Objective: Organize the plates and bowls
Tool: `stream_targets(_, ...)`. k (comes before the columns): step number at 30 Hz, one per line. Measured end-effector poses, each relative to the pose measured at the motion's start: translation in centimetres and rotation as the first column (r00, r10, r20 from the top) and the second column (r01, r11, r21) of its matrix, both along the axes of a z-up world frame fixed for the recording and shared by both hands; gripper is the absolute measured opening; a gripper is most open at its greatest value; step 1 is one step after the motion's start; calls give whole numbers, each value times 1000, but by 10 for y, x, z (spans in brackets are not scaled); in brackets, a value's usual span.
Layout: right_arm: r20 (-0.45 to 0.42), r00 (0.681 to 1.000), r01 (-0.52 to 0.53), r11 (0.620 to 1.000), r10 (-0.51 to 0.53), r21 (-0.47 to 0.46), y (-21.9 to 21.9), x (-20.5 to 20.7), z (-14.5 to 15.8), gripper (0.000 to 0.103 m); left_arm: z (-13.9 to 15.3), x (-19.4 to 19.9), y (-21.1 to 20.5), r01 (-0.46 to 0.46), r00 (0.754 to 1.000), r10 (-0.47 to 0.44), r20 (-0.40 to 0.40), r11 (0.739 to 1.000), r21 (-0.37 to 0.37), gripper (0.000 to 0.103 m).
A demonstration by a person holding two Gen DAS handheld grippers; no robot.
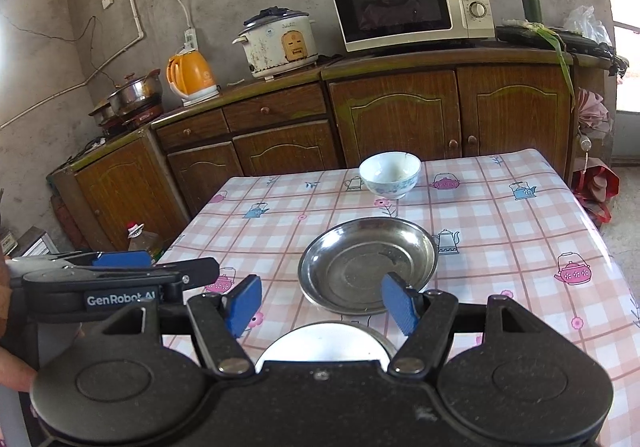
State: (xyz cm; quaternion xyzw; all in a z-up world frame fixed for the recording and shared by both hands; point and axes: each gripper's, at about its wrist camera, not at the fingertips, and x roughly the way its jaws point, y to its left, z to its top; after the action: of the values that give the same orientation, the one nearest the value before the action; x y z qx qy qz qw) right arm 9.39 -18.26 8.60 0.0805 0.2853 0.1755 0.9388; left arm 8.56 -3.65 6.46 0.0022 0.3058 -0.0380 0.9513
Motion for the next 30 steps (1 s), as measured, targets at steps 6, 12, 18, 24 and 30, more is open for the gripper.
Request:
stream_targets(6,2,1000,-7,1000,7,-15,2,24,4,80,0,16,3,1,1000,-1,-7,1000,-13,89)
stream_targets(12,16,1000,-15,1000,16,-22,2,48,11,80,2,36,6,-2,1000,2,-9,1000,-10,89)
stream_targets(18,14,1000,-11,1000,11,-26,0,74,14,80,2,58,7,-1,1000,1,-12,1000,-1,89)
stream_targets(24,13,1000,0,999,1,-41,-4,101,11,80,-2,84,4,6,1000,-5,-25,1000,12,90)
stream_targets(30,4,1000,1,999,-1,-50,-7,131,3,80,-12,111,0,14,999,-13,-43,1000,25,90)
